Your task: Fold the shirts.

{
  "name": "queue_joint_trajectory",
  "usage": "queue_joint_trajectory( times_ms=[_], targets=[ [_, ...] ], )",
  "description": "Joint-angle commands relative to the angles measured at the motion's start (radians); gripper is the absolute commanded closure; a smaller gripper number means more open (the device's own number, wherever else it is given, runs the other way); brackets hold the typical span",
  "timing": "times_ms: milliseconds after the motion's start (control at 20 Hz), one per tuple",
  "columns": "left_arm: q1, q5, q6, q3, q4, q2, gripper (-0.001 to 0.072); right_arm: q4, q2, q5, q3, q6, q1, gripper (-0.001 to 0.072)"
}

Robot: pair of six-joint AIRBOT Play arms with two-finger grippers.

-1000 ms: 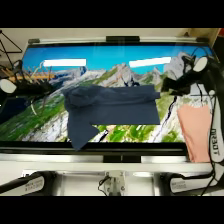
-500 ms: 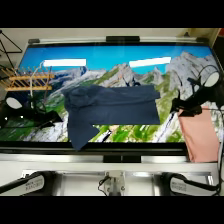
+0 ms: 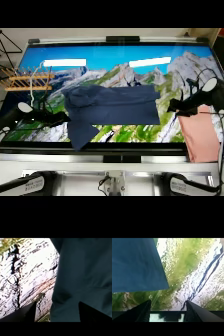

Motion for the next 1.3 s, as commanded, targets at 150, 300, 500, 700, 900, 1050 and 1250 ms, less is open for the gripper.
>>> queue_joint_trajectory(
  times_ms=[150, 300, 500, 700, 900, 1050, 1250],
  targets=[
    [-0.004, -0.008, 0.023, -0.002, 0.059, -0.003, 0.0101, -0.012, -0.008, -0.112, -0.018, 0.002, 0.0, 0.0157],
    [-0.021, -0.016, 0.026, -0.003, 0.061, -0.003, 0.0101, 0.006, -0.055, -0.08, -0.019, -0.001, 0.009, 0.0157],
    [-0.075, 0.078, 0.025, -0.004, 0.06, -0.005, 0.0103, 0.057, -0.124, -0.077, -0.023, 0.0, 0.018, 0.0157],
    [-0.104, 0.14, 0.018, -0.003, 0.014, -0.03, 0.0451, 0.114, -0.201, -0.073, -0.023, 0.0, 0.018, 0.0157],
    [-0.104, 0.139, 0.019, -0.003, 0.015, -0.031, 0.0677, 0.13, -0.267, -0.051, -0.023, 0.003, 0.019, 0.0157],
    [-0.104, 0.142, 0.027, -0.003, 0.015, -0.031, 0.0678, 0.159, -0.293, -0.028, -0.025, 0.003, 0.019, 0.0157],
    [-0.104, 0.146, 0.026, 0.009, 0.015, -0.03, 0.0678, 0.24, -0.302, -0.041, -0.025, -0.019, 0.019, 0.0343]
  ],
)
